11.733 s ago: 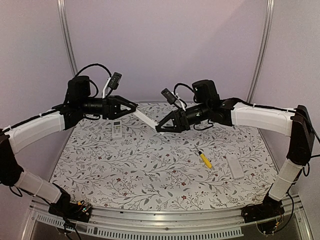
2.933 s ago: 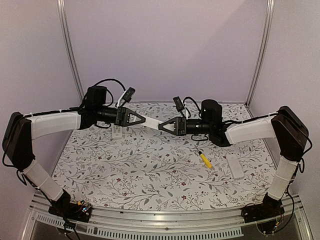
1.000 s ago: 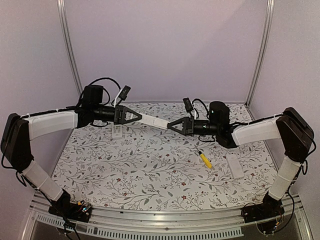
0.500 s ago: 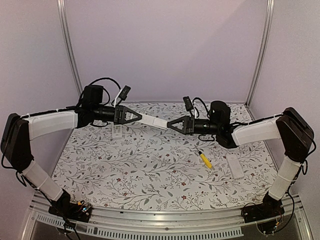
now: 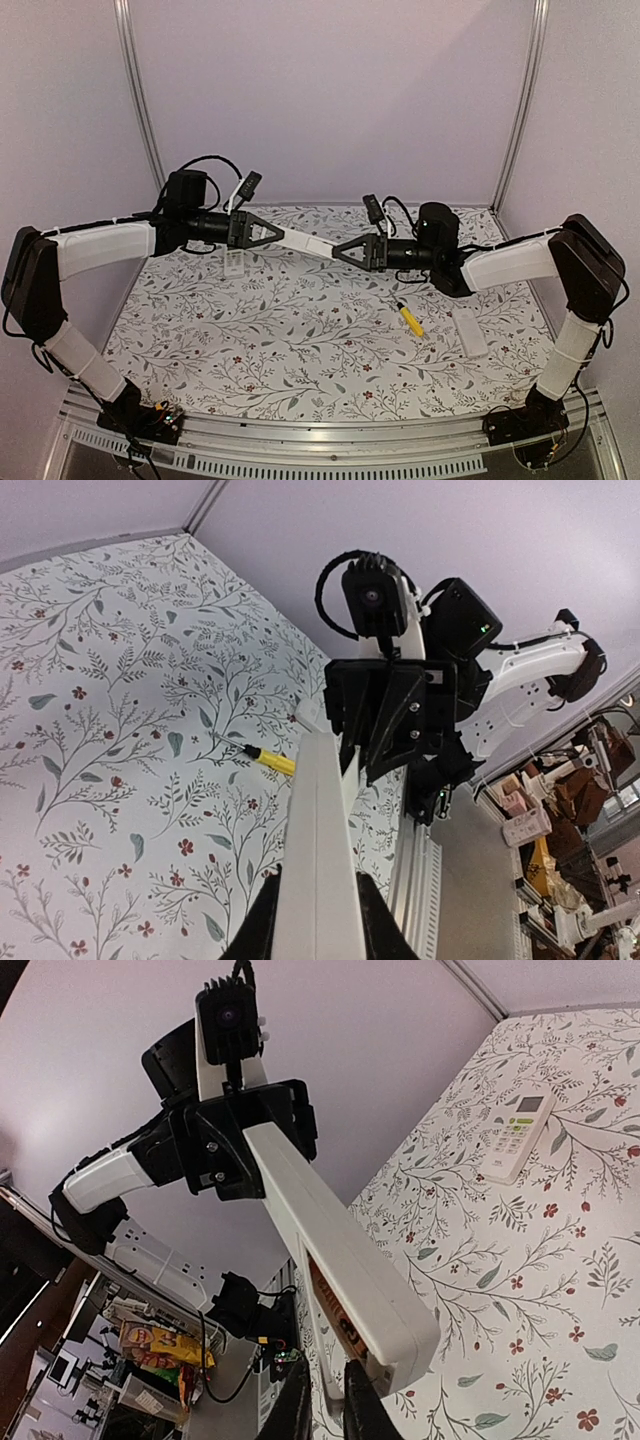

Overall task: Unload the batteries from the remote control
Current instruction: Remove the battery cover from the remote control.

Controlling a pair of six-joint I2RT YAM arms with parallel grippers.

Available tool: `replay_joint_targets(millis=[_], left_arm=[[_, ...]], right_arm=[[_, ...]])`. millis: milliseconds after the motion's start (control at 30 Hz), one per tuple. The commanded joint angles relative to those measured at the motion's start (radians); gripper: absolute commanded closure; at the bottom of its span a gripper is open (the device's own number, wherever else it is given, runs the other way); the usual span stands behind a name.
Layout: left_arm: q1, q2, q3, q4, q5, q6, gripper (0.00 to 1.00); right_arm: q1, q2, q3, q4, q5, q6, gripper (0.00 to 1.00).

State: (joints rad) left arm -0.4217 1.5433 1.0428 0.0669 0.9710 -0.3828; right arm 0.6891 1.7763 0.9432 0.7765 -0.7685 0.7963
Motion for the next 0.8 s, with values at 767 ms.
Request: replay_joint_targets(millis=[767], left_arm=[[0.031, -0.024, -0.015, 0.071, 0.046, -0.043, 1.0]], right_arm=[[-0.01, -0.03, -0.022, 0.044, 0.006, 0.009, 1.0]])
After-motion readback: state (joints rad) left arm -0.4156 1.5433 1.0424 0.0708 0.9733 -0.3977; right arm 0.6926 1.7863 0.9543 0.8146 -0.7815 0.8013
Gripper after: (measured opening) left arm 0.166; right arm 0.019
